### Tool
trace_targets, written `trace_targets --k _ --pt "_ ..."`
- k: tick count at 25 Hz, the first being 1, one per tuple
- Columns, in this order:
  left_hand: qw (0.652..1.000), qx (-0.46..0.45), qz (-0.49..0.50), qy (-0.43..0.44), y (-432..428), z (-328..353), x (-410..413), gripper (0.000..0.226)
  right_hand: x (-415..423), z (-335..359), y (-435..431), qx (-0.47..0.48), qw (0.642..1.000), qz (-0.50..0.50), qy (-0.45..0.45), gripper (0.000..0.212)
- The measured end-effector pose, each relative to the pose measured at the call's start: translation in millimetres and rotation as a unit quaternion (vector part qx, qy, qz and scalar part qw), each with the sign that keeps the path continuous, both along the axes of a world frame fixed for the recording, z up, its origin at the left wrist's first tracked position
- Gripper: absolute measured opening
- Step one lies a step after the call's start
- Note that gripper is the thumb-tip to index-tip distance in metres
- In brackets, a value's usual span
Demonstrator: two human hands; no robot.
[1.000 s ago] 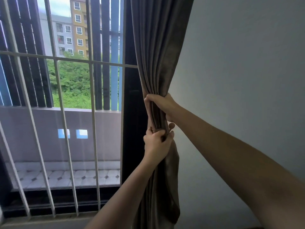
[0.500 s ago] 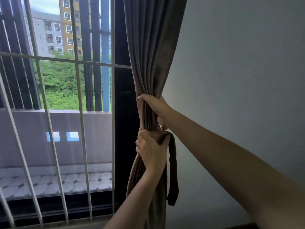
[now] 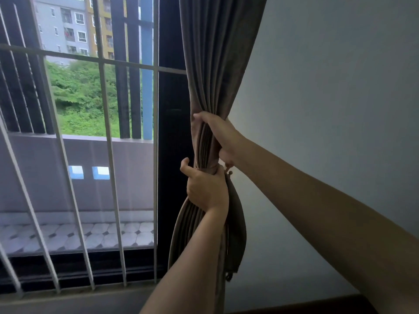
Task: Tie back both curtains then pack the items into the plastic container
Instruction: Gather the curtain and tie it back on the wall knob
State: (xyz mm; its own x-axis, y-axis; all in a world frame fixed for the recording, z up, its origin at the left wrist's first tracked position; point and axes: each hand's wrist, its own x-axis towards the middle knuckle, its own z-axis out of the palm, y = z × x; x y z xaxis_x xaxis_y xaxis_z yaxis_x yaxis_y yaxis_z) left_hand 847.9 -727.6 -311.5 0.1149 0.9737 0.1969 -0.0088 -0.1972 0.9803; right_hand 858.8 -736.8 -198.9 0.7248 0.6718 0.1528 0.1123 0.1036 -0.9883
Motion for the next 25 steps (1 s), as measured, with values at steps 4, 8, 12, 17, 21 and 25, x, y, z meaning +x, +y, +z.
trace_targets --k 4,8,12,17,21,25 --pt "1.0 0.016 0.018 -0.004 2.1 0.0 -3.8 0.065 22.8 -6.0 -13.1 -0.013 0.987 0.153 -0.041 0.048" --pt "0.999 0.032 0.001 0.017 9.3 -1.4 -9.6 0.06 71.5 -32.1 -39.1 -0.142 0.969 0.142 -0.142 0.078" --pt "0.998 0.052 -0.01 0.037 10.1 -3.7 -9.9 0.054 96.4 -62.8 -57.5 -0.316 0.888 0.143 -0.301 0.044" --pt "0.996 0.061 -0.017 0.055 7.8 -3.1 -12.3 0.053 100.7 -73.8 -46.7 -0.322 0.848 0.144 -0.394 0.021" --pt "0.996 0.066 -0.036 0.054 3.2 -0.5 -18.0 0.049 107.3 -64.3 -44.6 -0.303 0.796 0.049 -0.521 0.013" --pt "0.987 0.105 -0.113 0.05 10.8 -6.4 -22.3 0.061 106.4 -63.2 -38.6 -0.246 0.79 -0.041 -0.56 0.019"
